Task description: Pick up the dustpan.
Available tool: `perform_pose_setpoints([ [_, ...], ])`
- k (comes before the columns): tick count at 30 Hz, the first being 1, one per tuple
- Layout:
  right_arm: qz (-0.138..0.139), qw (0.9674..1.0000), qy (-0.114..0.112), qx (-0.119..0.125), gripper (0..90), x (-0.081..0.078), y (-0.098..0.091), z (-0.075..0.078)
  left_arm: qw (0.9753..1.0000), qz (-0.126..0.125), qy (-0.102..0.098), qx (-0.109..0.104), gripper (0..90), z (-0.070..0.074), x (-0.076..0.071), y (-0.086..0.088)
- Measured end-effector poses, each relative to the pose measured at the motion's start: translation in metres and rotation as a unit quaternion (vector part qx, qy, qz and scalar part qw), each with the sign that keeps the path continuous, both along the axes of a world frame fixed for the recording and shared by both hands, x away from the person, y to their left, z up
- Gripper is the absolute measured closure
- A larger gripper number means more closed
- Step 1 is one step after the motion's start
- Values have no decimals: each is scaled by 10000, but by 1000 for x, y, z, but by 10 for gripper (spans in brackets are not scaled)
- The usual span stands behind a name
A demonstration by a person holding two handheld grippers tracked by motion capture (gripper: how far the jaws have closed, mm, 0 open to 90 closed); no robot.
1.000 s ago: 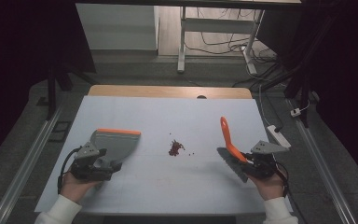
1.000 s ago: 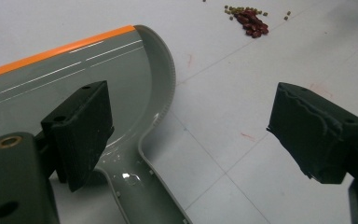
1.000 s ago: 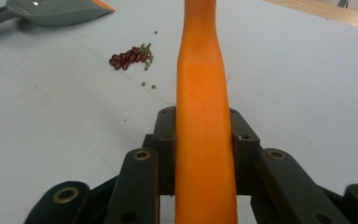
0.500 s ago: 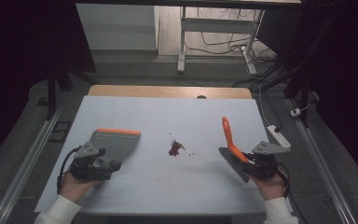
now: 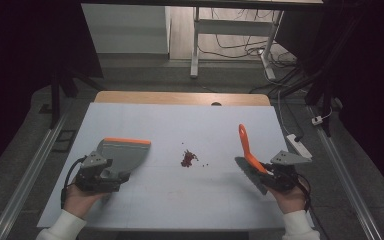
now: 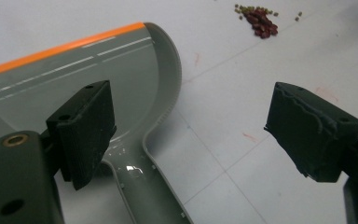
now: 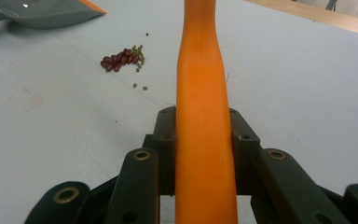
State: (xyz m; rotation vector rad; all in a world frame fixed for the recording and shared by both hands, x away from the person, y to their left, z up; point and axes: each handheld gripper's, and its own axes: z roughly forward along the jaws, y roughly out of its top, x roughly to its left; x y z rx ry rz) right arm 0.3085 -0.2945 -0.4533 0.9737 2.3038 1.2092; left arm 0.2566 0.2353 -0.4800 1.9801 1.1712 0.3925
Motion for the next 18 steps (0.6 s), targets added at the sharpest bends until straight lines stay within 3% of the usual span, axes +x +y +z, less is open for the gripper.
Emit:
perform_pose_setpoints([
  [4,-67,10000,33,33,697,0,-3,-1,9998,178,35,-58,165,8,-3,-6],
  [6,-61,10000,1,25,697,-2,-6,1,9996,257,30,67,165,11,-3,-9],
  [10,-86,9995,-6,307,697,-1,-14,5,9984,540,159,23,164,15,0,-9],
  [13,-95,9994,-27,319,697,0,-16,6,9975,666,172,132,195,15,3,-11],
  [18,-105,9995,-29,280,697,-2,-14,5,9970,658,337,232,186,8,1,-9],
])
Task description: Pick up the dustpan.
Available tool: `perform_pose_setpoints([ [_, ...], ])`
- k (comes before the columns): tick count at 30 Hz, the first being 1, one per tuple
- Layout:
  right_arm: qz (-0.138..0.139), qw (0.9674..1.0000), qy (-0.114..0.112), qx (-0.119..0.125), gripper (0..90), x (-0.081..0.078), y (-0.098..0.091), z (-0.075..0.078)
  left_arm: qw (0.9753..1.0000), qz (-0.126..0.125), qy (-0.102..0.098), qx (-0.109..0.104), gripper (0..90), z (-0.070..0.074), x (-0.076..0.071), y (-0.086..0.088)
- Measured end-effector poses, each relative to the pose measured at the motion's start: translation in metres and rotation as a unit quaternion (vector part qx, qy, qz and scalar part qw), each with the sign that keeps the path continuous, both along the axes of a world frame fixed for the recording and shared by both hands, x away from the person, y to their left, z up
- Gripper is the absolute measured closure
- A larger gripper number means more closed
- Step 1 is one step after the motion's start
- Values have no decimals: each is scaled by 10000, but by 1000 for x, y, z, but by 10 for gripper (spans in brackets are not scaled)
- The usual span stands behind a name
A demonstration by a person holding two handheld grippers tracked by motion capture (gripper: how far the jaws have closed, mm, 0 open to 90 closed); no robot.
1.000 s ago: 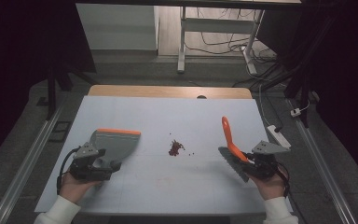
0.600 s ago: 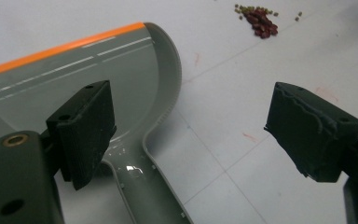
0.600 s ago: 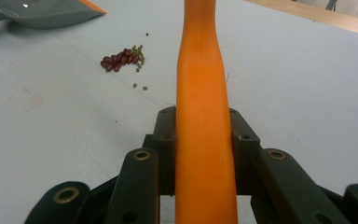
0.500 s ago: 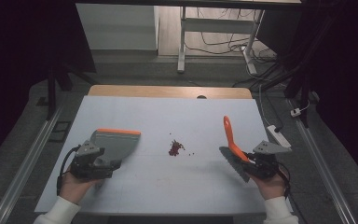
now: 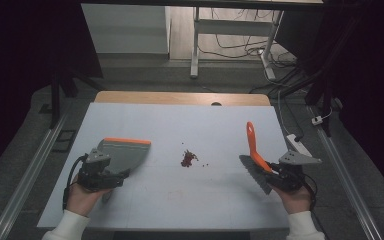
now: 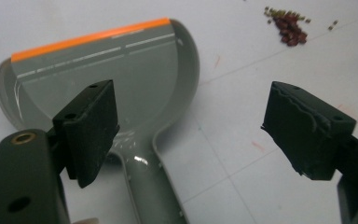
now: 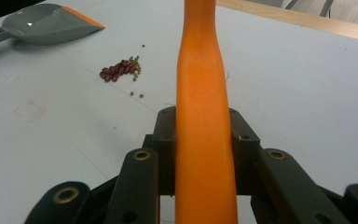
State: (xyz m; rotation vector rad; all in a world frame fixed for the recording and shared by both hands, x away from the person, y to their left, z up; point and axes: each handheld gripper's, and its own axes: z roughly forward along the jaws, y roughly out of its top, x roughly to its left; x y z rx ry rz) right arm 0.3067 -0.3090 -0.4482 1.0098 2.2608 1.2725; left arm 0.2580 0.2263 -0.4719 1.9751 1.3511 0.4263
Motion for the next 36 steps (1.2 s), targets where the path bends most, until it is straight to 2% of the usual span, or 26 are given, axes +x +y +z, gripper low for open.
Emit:
perform_pose_setpoints([
  [5,-23,10000,-23,-65,697,0,2,0,9999,152,25,62,185,3,-5,12],
  [8,-28,9999,-3,-97,697,1,3,-2,9988,345,284,218,185,3,-6,16],
  [11,5,9999,30,-161,697,2,5,-4,9977,384,464,308,162,1,-6,18],
  [14,-15,9997,-11,-241,697,0,7,-5,9971,423,551,306,148,-2,-8,22],
  [22,-25,9997,-13,-233,697,0,7,-7,9954,479,785,264,122,-9,-14,29],
  [27,-6,9997,5,-239,697,0,9,-7,9939,584,923,166,105,-11,-13,33],
  [29,1,9997,-6,-230,697,0,10,-7,9927,614,1038,95,95,-14,-11,34],
  [32,16,9997,15,-248,697,0,11,-8,9913,634,1151,110,89,-18,-8,34],
  [36,28,9996,51,-280,697,1,13,-10,9904,692,1195,116,84,-21,-6,31],
])
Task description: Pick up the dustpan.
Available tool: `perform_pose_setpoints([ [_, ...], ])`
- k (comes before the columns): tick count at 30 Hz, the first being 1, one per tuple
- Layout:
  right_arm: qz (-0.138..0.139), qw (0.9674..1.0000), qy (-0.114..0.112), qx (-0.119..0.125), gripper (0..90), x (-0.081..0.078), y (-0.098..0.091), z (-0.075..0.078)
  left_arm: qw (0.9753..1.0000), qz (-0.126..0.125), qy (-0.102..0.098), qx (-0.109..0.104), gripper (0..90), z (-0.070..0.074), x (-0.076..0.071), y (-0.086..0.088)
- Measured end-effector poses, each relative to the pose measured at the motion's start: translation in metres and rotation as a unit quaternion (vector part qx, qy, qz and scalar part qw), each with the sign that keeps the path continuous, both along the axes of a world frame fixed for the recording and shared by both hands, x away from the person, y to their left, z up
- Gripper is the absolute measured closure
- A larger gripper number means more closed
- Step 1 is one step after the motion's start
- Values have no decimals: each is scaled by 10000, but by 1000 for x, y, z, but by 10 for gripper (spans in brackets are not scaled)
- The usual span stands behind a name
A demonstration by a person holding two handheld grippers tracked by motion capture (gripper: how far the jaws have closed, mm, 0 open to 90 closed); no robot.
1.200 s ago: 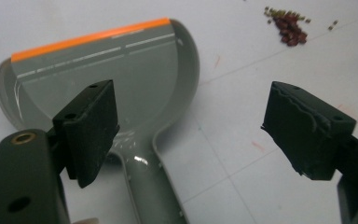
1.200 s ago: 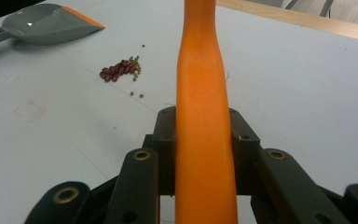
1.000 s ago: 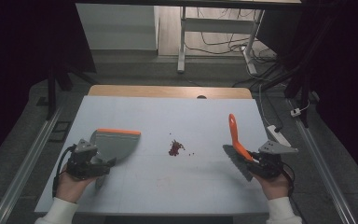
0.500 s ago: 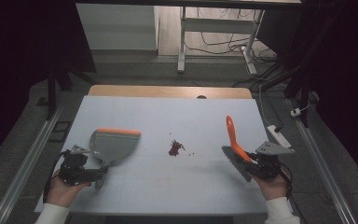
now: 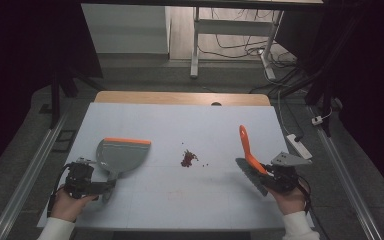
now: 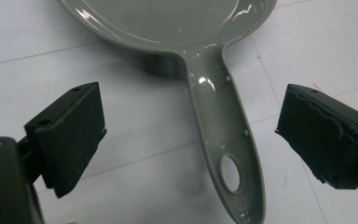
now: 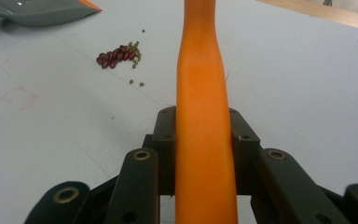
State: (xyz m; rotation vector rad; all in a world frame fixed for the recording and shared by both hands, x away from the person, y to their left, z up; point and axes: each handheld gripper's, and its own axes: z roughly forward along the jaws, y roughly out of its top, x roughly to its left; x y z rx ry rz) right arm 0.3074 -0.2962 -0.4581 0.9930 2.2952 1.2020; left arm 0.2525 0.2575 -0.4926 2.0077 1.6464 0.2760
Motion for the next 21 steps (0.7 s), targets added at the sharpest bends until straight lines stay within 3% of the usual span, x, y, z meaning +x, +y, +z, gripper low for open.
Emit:
perform_pose_setpoints([
  [6,21,10000,5,-34,697,0,2,-1,9996,-36,264,-109,85,-13,10,-8],
  [14,8,10000,53,-71,697,1,3,-5,9996,87,254,-42,141,-21,21,-15],
  [21,-1,9999,38,-95,697,0,3,-5,9991,190,371,-72,255,-30,28,-18],
])
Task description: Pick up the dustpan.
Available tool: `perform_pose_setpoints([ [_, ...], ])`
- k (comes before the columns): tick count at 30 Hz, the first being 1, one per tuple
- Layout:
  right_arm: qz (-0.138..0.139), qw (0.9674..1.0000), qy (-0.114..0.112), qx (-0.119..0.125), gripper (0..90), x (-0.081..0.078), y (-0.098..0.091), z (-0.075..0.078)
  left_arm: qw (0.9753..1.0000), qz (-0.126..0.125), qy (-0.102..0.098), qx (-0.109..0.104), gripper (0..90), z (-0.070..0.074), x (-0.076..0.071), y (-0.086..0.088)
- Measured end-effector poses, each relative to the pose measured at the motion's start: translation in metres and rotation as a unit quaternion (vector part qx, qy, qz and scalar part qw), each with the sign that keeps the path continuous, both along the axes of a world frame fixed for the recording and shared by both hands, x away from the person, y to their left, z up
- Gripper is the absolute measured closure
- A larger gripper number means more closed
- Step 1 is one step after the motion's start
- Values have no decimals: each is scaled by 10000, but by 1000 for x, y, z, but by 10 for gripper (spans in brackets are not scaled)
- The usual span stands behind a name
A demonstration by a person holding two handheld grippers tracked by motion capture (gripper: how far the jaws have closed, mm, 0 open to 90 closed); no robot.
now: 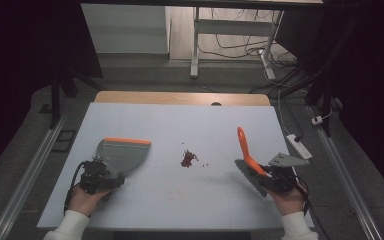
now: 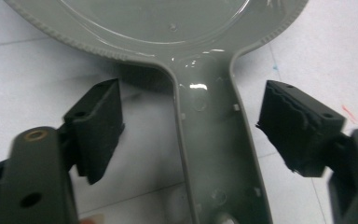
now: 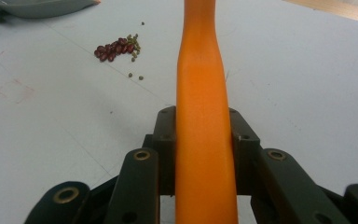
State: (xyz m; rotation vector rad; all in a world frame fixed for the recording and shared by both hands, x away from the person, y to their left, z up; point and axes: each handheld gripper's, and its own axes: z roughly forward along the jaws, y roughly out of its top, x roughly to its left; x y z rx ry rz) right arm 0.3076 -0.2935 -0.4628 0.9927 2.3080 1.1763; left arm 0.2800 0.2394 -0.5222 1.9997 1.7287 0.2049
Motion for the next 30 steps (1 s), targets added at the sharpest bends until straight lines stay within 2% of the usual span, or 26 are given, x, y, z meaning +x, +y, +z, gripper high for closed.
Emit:
perform_pose_setpoints([
  [7,-3,10000,-11,-43,697,0,0,-1,10000,70,-6,-50,354,-2,3,2],
  [17,-7,10000,-6,-59,697,-1,0,-1,9993,140,-113,-333,606,-2,2,5],
  [25,-7,10000,-8,-60,697,-1,0,0,9989,122,-194,-419,611,-3,1,9],
  [30,-1,10000,-9,-57,697,-1,0,-1,9982,1,-315,-514,612,-3,-1,14],
])
